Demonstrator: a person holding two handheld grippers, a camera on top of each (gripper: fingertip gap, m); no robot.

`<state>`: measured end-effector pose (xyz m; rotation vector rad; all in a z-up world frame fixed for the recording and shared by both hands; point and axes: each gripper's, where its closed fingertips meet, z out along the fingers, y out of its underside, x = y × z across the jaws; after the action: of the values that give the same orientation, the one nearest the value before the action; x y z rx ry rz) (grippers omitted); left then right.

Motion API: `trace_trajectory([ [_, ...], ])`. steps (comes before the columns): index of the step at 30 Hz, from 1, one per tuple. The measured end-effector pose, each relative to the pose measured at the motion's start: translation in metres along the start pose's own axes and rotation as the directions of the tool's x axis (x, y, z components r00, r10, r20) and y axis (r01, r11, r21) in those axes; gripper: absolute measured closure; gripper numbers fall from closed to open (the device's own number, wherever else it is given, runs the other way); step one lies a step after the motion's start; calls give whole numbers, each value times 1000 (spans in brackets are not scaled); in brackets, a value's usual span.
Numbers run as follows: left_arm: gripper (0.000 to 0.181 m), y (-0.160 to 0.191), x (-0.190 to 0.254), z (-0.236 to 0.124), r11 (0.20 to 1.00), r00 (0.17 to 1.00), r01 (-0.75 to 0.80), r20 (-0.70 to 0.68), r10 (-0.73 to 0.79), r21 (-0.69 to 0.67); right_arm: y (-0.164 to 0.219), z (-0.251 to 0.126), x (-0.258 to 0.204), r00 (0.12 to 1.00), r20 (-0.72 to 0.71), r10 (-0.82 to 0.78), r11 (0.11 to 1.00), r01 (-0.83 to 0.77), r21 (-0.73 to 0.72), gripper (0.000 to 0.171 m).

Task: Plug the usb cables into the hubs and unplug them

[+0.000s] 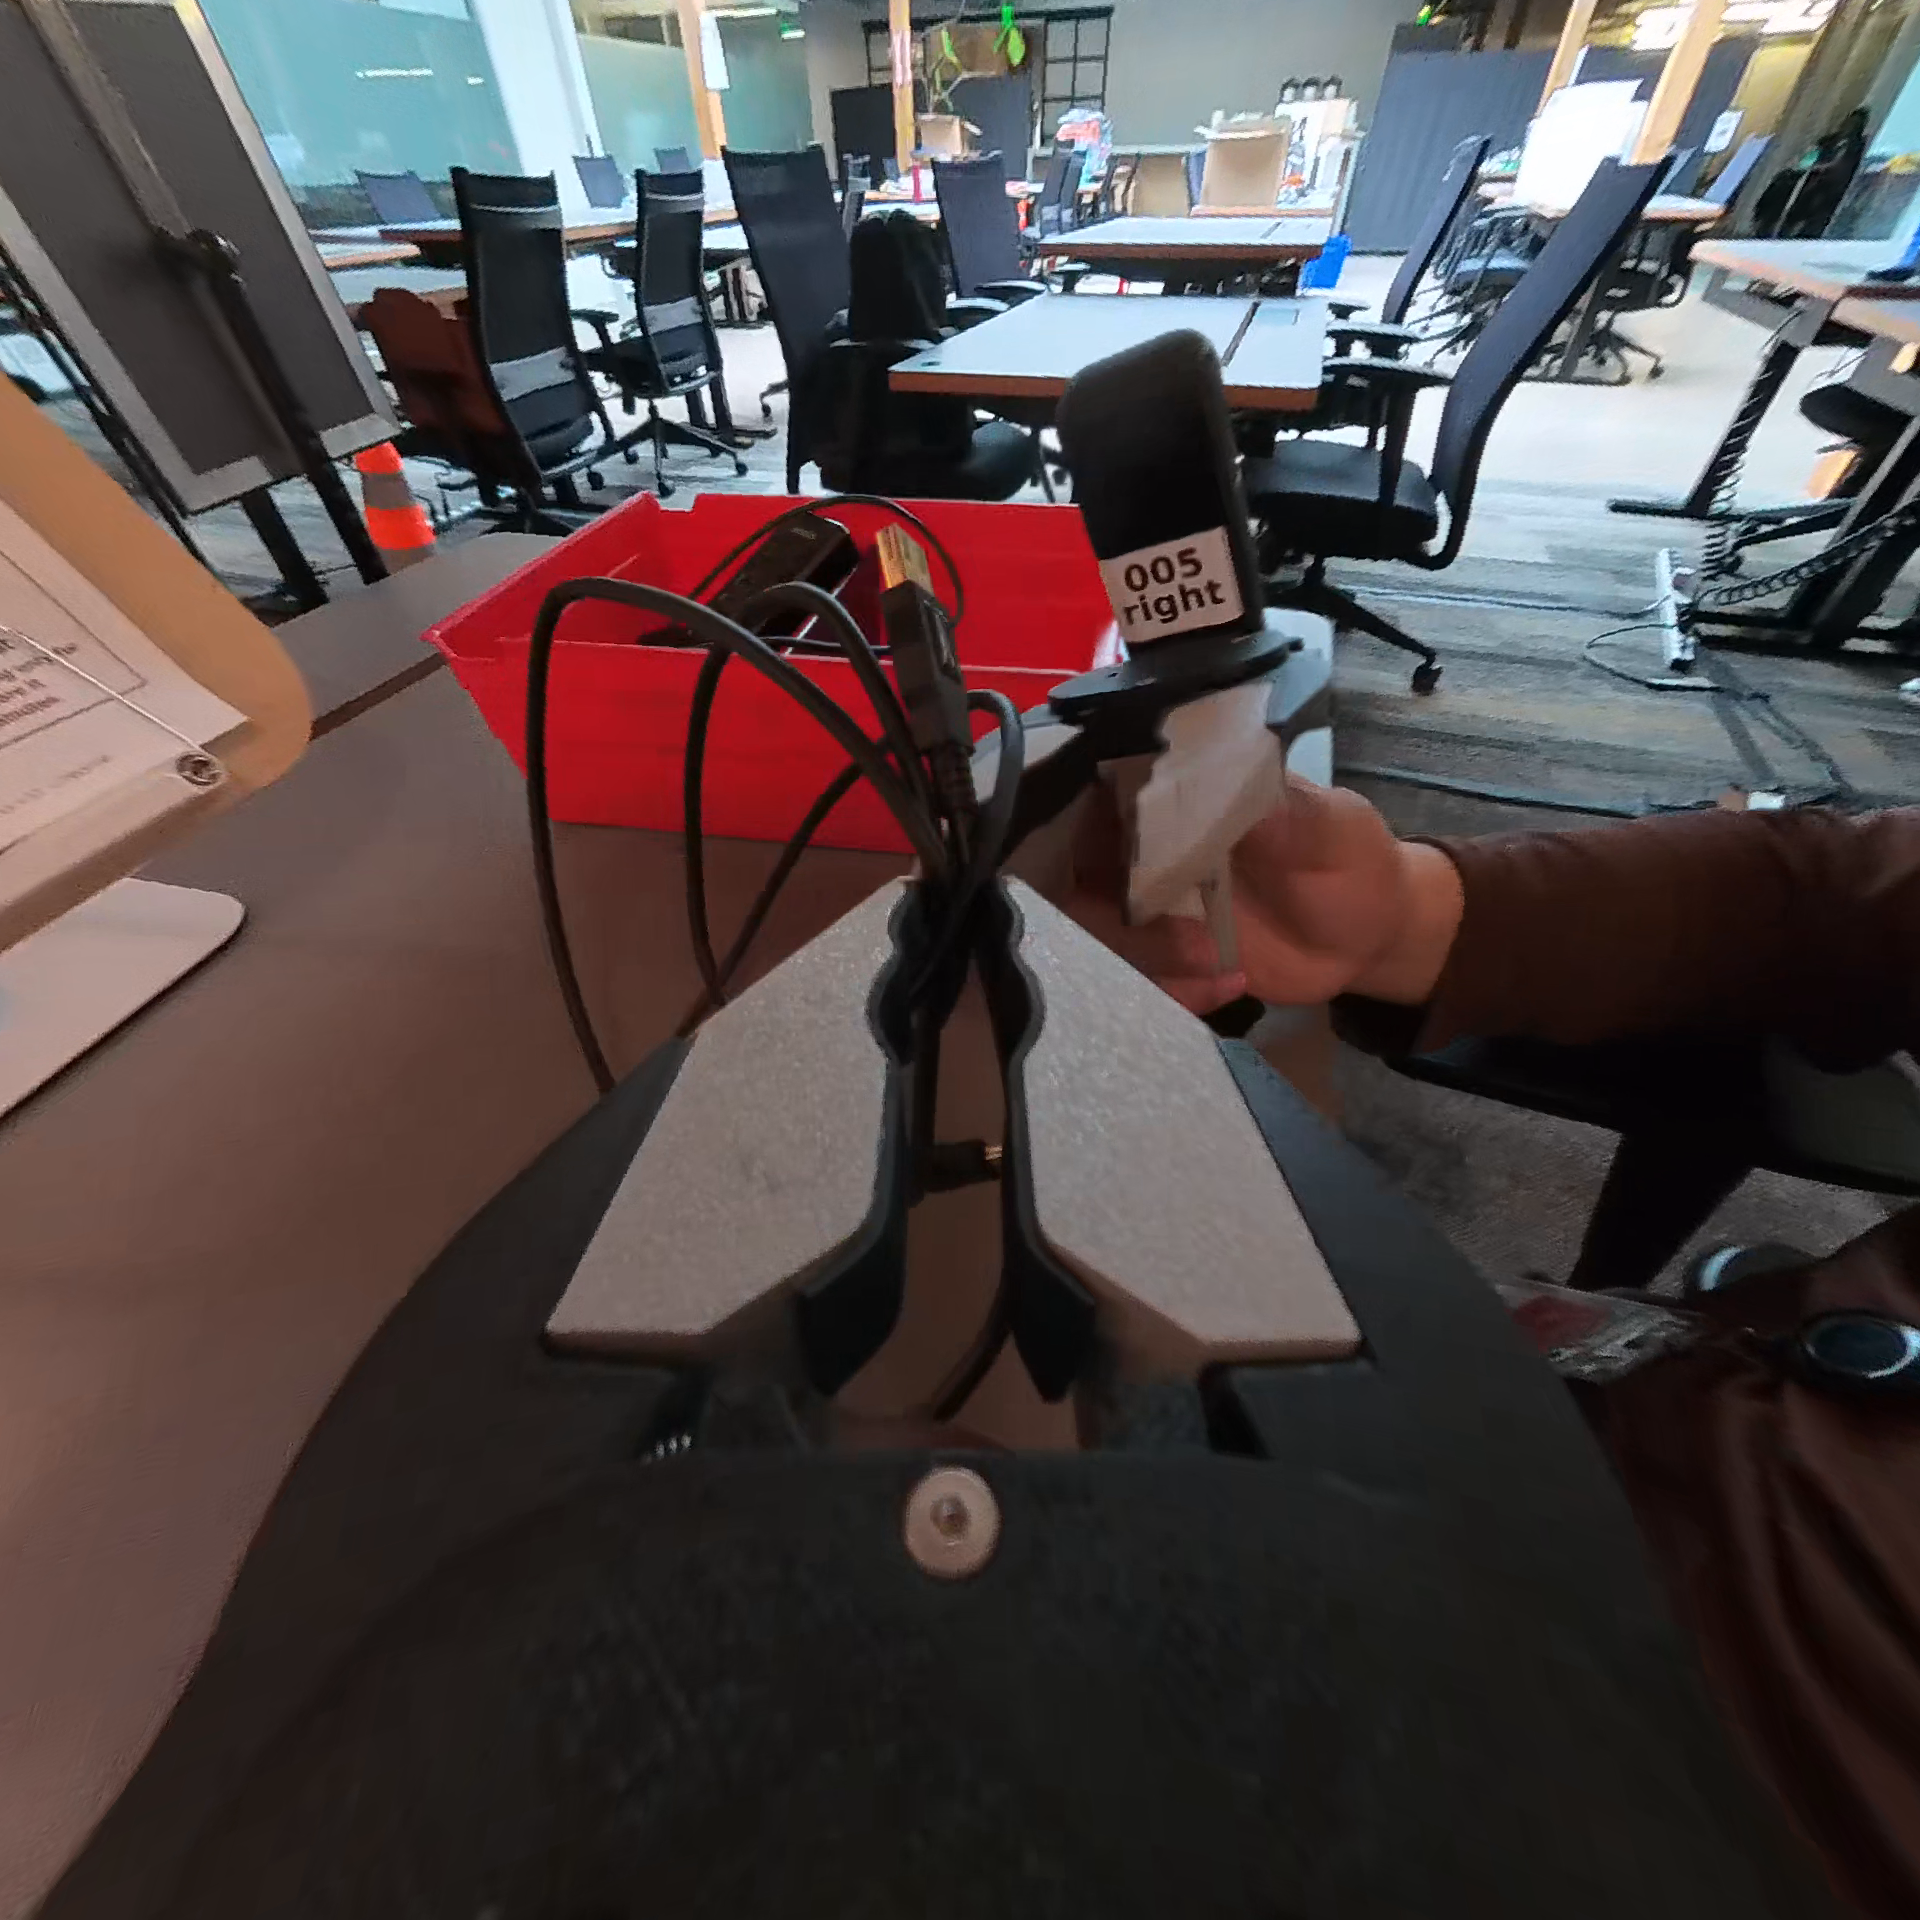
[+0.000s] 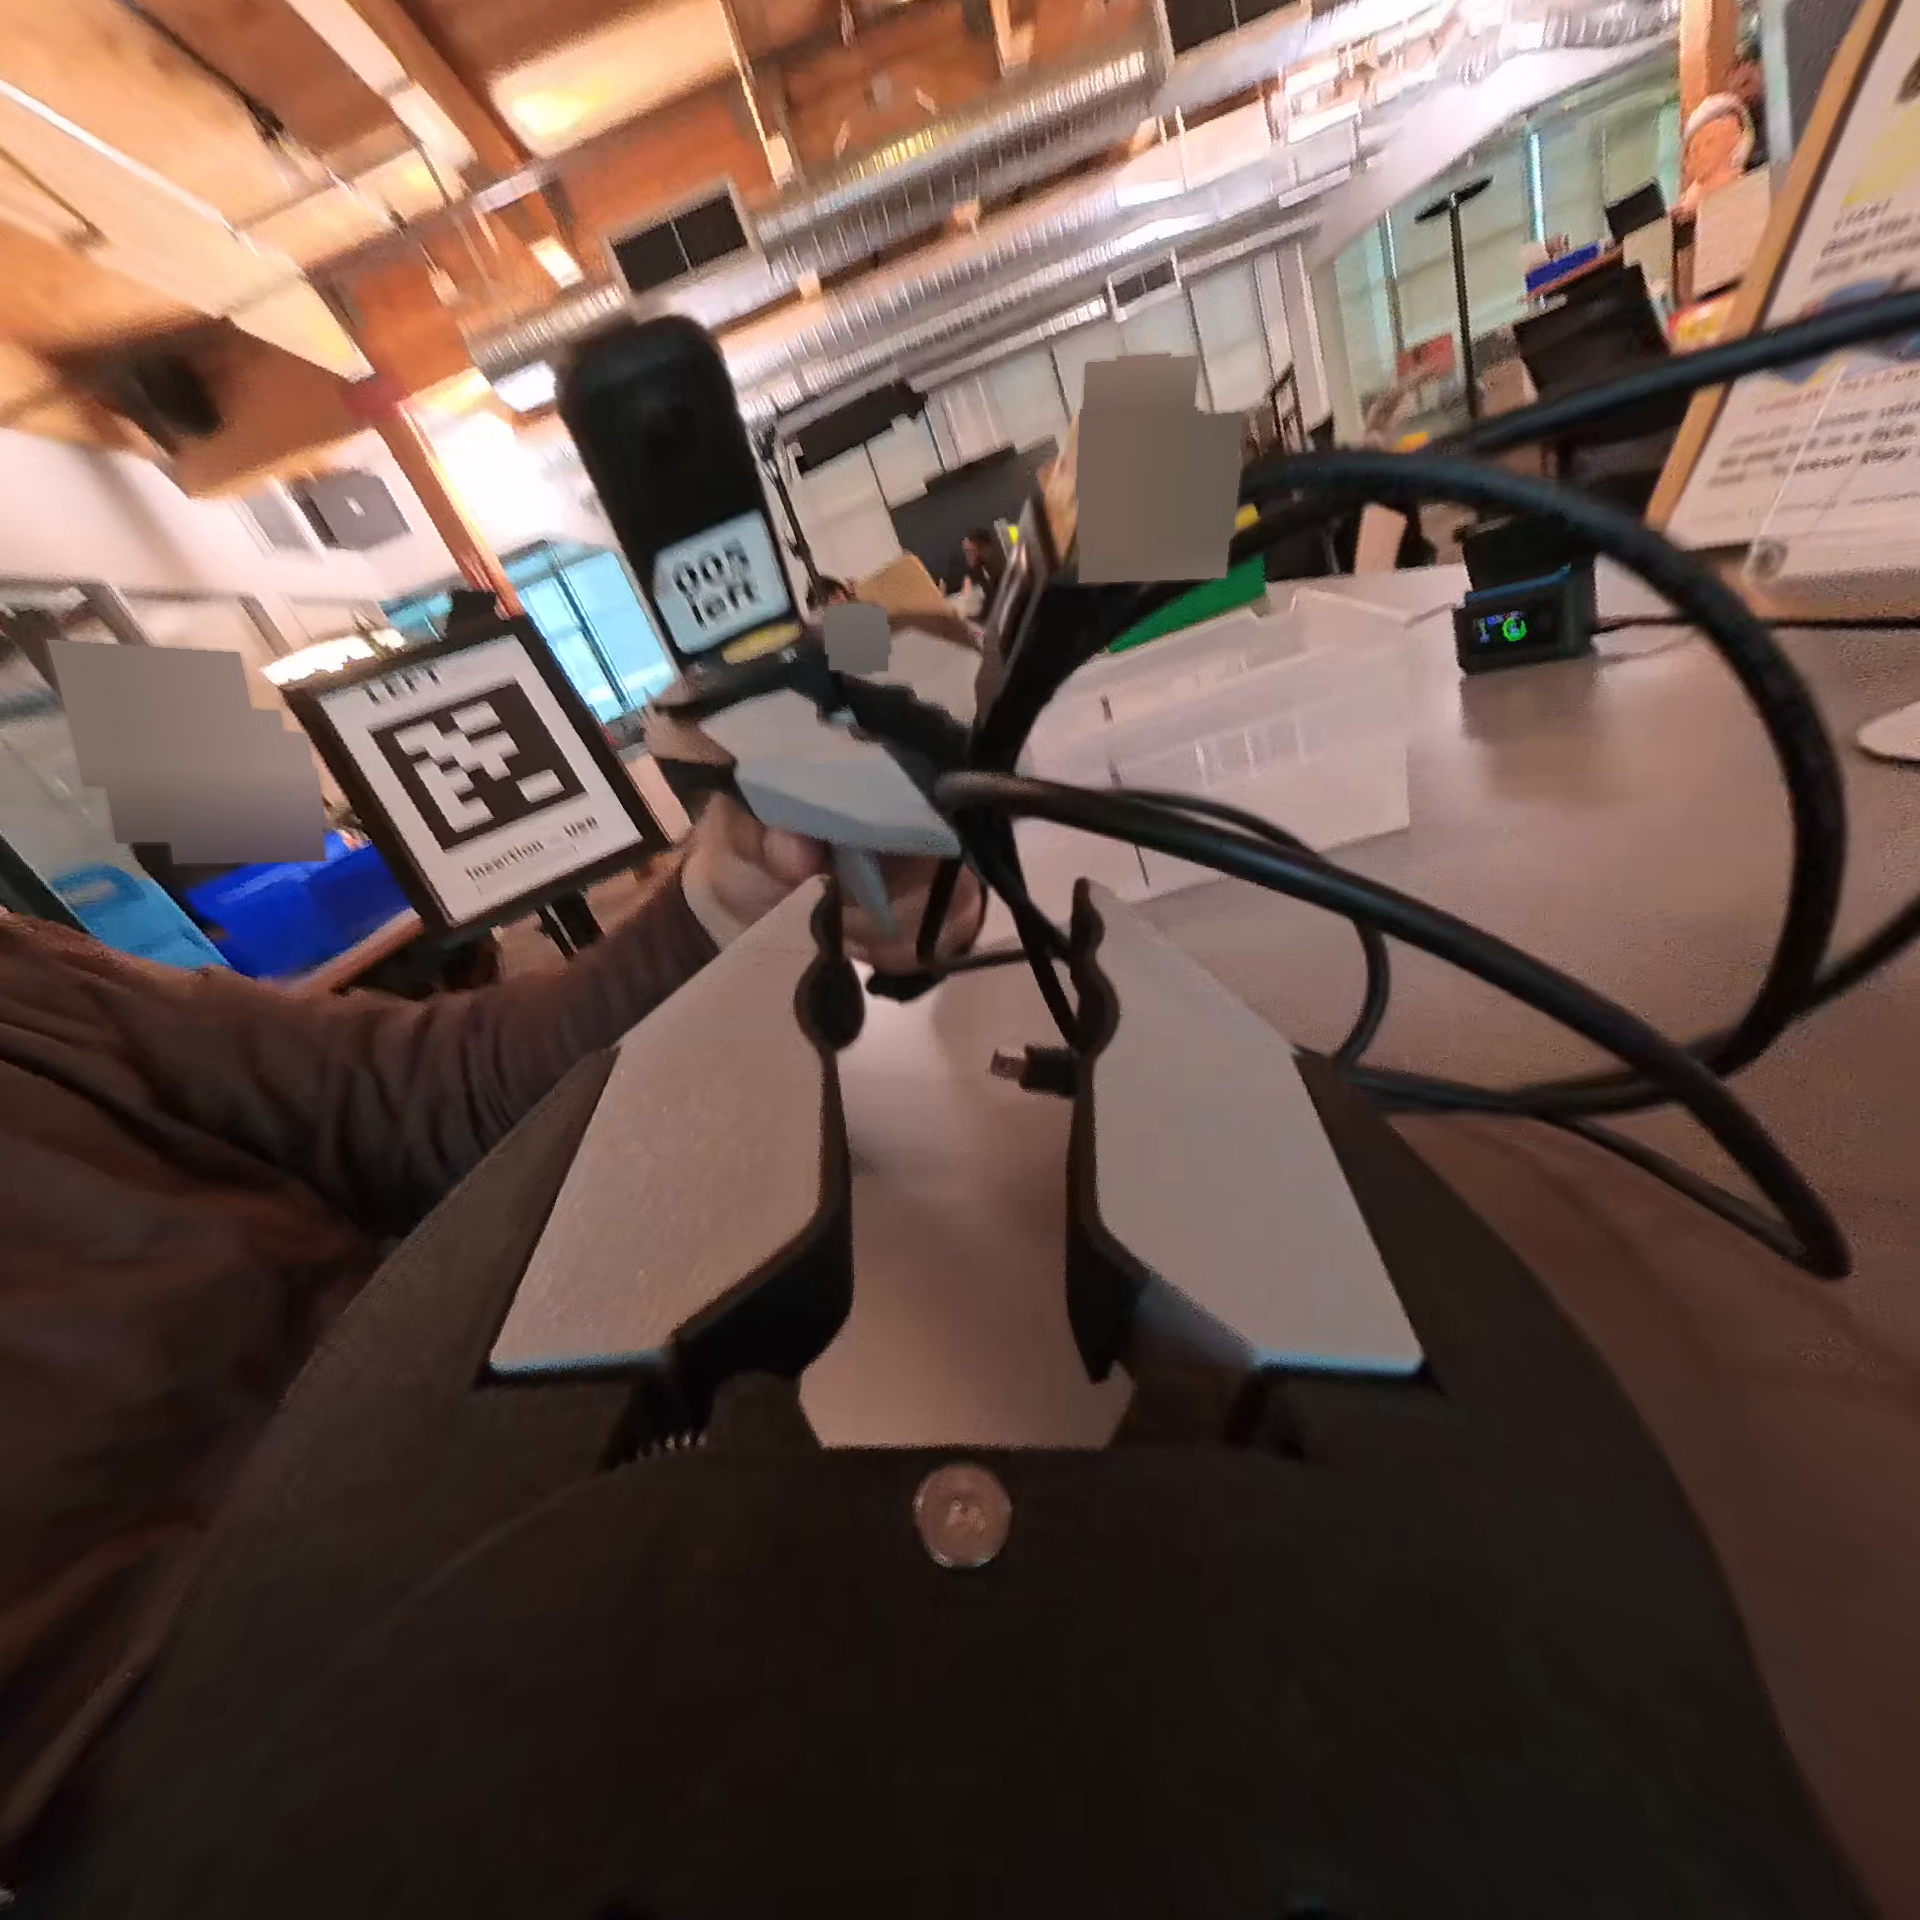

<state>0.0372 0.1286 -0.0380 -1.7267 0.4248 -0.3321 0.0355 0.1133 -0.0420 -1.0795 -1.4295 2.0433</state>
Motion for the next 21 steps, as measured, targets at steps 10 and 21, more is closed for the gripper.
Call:
trace_trajectory([
  [10,170,5,3,9,1000,1000,-6,-20,6,8,-25,6,12,999,-25,40,998,-39,41,150],
  [21,141,-40,3,-35,990,998,27,52,-35,140,-111,-25,8,987,-163,-6,998,-4,-60,162],
])
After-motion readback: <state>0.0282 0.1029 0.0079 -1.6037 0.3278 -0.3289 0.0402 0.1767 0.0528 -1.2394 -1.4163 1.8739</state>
